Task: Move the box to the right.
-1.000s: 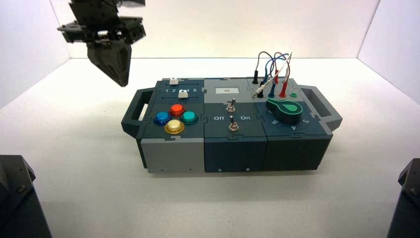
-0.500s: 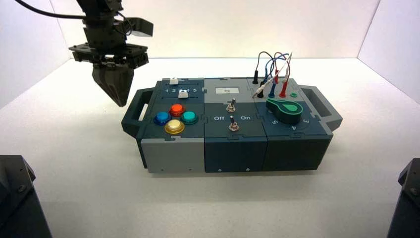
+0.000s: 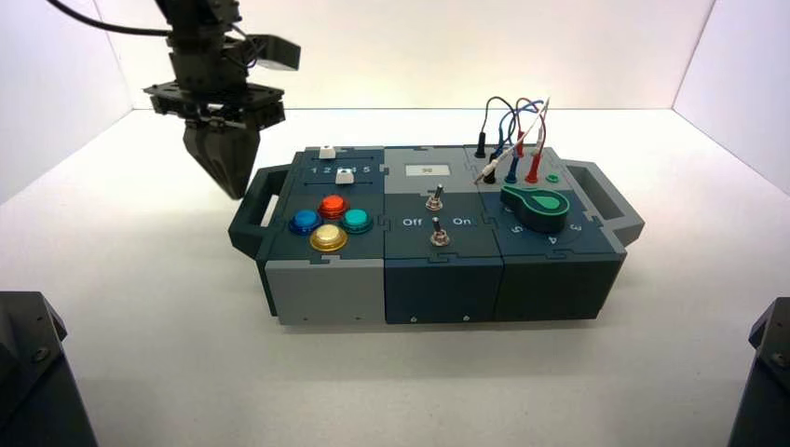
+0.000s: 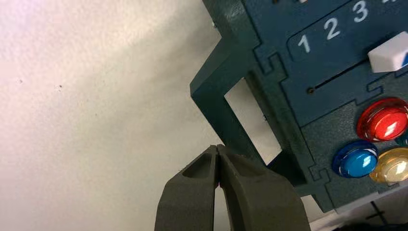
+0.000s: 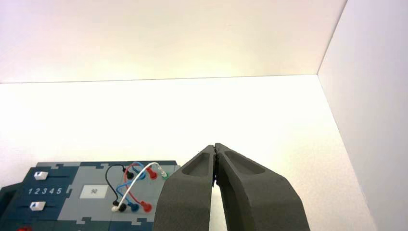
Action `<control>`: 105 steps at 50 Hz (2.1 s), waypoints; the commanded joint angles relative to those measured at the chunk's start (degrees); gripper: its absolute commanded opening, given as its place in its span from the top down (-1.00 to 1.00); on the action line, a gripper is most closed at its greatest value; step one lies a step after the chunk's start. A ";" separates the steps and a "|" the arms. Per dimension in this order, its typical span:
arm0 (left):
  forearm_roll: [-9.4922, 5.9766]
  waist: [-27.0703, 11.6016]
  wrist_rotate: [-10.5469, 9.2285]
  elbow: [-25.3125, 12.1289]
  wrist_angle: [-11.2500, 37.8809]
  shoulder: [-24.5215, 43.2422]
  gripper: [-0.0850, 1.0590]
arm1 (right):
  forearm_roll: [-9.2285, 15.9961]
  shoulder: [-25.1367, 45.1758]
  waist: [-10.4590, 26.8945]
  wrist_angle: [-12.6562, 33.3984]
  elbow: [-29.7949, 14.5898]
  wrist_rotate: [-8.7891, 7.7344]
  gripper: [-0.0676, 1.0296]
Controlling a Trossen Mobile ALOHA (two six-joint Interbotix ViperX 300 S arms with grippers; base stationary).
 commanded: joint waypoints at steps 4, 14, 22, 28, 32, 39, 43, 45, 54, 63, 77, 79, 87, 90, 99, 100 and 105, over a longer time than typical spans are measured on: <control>-0.70 -3.43 0.44 -3.52 0.62 -1.41 0.91 | 0.26 -0.44 -0.09 -0.09 -1.14 0.79 0.92; -0.97 -7.47 0.62 -6.15 1.76 1.05 0.91 | 0.26 -0.62 -0.09 0.53 -1.14 1.23 0.92; -1.76 -9.67 0.53 -6.59 1.85 2.20 0.91 | 0.35 -0.88 -0.09 0.70 -1.14 1.23 0.92; -1.49 -9.76 0.70 -6.59 1.93 2.20 0.91 | 0.44 -1.05 -0.09 0.70 -1.14 1.23 0.92; -1.58 -10.11 1.32 -6.77 1.93 2.46 0.91 | 0.44 -1.14 -0.09 0.70 -1.14 1.23 0.92; -1.76 -11.34 1.67 -7.29 1.93 3.16 0.91 | 0.44 -1.05 -0.18 0.70 -1.14 1.49 0.92; -1.93 -12.30 1.93 -7.73 2.02 3.43 0.91 | 0.44 -1.05 -0.09 0.79 -1.14 1.58 0.92; -2.11 -12.92 2.11 -8.09 2.02 3.60 0.91 | 0.44 -1.14 -0.18 0.79 -1.14 1.58 0.92; -2.81 -14.59 2.37 -9.49 2.29 4.31 0.91 | 0.44 -1.23 -0.18 0.79 -1.14 1.67 0.92; -3.08 -16.61 2.64 -10.46 2.55 5.19 0.91 | 0.44 -1.41 -0.09 0.88 -1.14 1.67 0.92; -3.69 -20.04 2.64 -12.92 2.81 7.38 0.91 | 0.44 -1.67 -0.09 0.97 -1.14 1.85 0.92; -3.69 -20.74 2.64 -13.54 3.08 7.91 0.91 | 0.53 -1.67 -0.09 0.97 -1.14 1.85 0.92; -4.22 -22.24 2.64 -15.47 3.25 9.49 0.91 | 0.53 -1.67 -0.18 1.05 -1.14 1.85 0.92; -4.48 -22.76 2.64 -16.08 3.43 10.11 0.91 | 0.53 -1.67 -0.18 0.97 -1.14 1.76 0.92; -4.66 -24.70 2.64 -18.37 4.22 11.69 0.91 | 0.53 -1.67 -0.18 0.97 -1.14 1.85 0.92; -4.66 -24.87 2.64 -18.54 4.31 11.78 0.91 | 0.53 -1.67 -0.18 1.05 -1.14 1.85 0.92; -4.83 -26.02 2.64 -19.69 4.75 12.57 0.91 | 0.53 -1.67 -0.18 0.97 -1.14 1.76 0.92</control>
